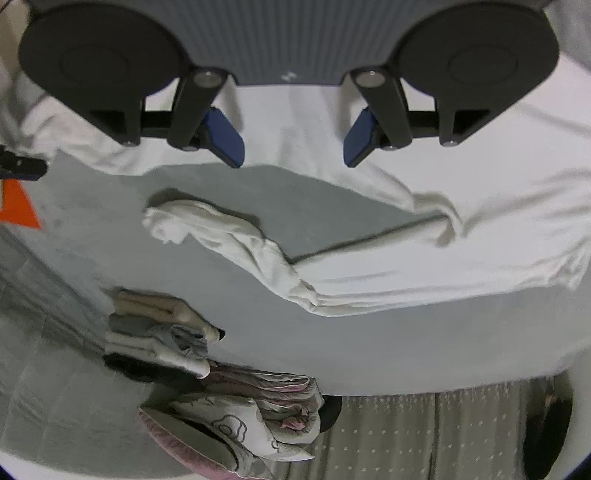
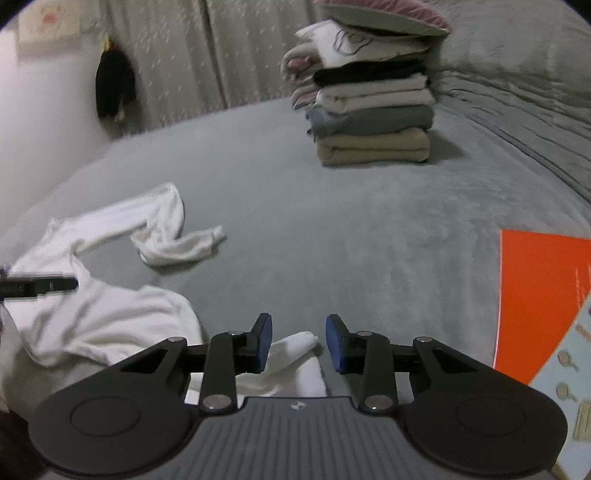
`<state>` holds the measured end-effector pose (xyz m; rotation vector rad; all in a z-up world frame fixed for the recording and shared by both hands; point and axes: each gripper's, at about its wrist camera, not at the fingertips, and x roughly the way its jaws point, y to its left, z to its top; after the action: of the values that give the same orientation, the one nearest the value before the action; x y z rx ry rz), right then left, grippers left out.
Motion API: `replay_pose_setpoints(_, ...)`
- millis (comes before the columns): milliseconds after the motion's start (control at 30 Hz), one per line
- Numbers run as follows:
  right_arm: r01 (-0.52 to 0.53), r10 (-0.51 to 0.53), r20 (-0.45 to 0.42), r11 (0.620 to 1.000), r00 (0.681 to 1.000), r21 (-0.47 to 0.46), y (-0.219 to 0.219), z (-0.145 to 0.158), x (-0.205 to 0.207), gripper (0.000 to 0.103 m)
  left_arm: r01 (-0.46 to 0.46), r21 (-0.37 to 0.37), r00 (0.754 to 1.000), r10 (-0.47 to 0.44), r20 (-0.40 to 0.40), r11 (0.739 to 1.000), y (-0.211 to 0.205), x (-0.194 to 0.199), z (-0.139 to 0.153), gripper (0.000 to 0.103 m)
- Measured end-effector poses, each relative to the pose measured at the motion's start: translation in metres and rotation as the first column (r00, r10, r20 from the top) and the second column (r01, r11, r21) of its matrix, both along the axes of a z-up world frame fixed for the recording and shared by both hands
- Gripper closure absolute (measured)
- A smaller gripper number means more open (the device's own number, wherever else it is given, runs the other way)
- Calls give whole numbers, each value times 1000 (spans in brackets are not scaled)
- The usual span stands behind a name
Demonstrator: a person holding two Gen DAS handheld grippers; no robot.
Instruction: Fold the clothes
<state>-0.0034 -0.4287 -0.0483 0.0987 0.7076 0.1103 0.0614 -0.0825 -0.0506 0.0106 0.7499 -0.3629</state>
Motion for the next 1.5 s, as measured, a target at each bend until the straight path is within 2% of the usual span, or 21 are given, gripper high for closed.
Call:
replay_pose_setpoints(133, -60, 58, -29, 995, 998, -77, 9, -7, 3, 76, 142, 33, 988, -143, 54, 989, -5, 10, -5, 42)
replay_pose_setpoints(267, -108, 105, -33, 982, 994, -154, 20, -12, -1, 94, 273, 38, 961, -275, 33, 961, -22, 13, -15, 42)
replay_pose_setpoints(333, -121, 120, -17, 973, 993, -194, 26, -13, -6, 95, 295, 76, 953, -299, 42, 953, -34, 12, -21, 44)
replay_pose_setpoints(367, -120, 122, -5, 969, 993, -216, 29, -12, -9, 96, 303, 89, 950, -308, 46, 949, -40, 12, -23, 48)
replay_pose_setpoints(433, -92, 105, 37, 964, 994, -250, 30, -8, -15, 96, 308, 92, 948, -314, 58, 947, -46, 12, -25, 83)
replay_pose_setpoints(500, -49, 76, 85, 959, 993, -280, 29, -2, -20, 96, 318, 90, 944, -324, 59, 944, -52, 11, -25, 98)
replay_pose_setpoints(633, 35, 25, 174, 942, 984, -333, 26, 9, -28, 96, 295, 104, 943, -307, 128, 950, -57, 4, -22, 99)
replay_pose_setpoints(767, 71, -9, 186, 941, 982, -330, 18, 12, -19, 96, 234, 91, 949, -248, 194, 968, -58, 3, -19, 99)
replay_pose_setpoints(933, 81, -29, 164, 944, 986, -321, 13, 6, 3, 96, 205, 116, 958, -223, 181, 972, -68, 9, -25, 99)
replay_pose_setpoints(1167, 96, -71, 91, 946, 993, -308, 10, -18, 24, 96, 190, 158, 965, -214, 152, 969, -73, 14, -33, 96)
replay_pose_setpoints(1267, 119, -94, 94, 944, 991, -309, 11, -21, 25, 96, 187, 156, 964, -212, 158, 970, -72, 9, -30, 82)
replay_pose_setpoints(1300, 131, -107, 95, 944, 990, -302, 10, -19, 24, 93, 186, 151, 964, -210, 161, 971, -71, 8, -29, 74)
replay_pose_setpoints(1333, 143, -120, 94, 946, 988, -290, 9, -18, 21, 90, 185, 146, 964, -208, 163, 972, -70, 6, -27, 72)
replay_pose_setpoints(1400, 166, -146, 91, 950, 985, -266, 6, -14, 16, 74, 189, 127, 964, -208, 163, 974, -68, 2, -23, 70)
replay_pose_setpoints(1500, 192, -179, 83, 962, 980, -195, -2, -8, 4, 66, 199, 95, 963, -213, 167, 975, -68, -8, -18, 62)
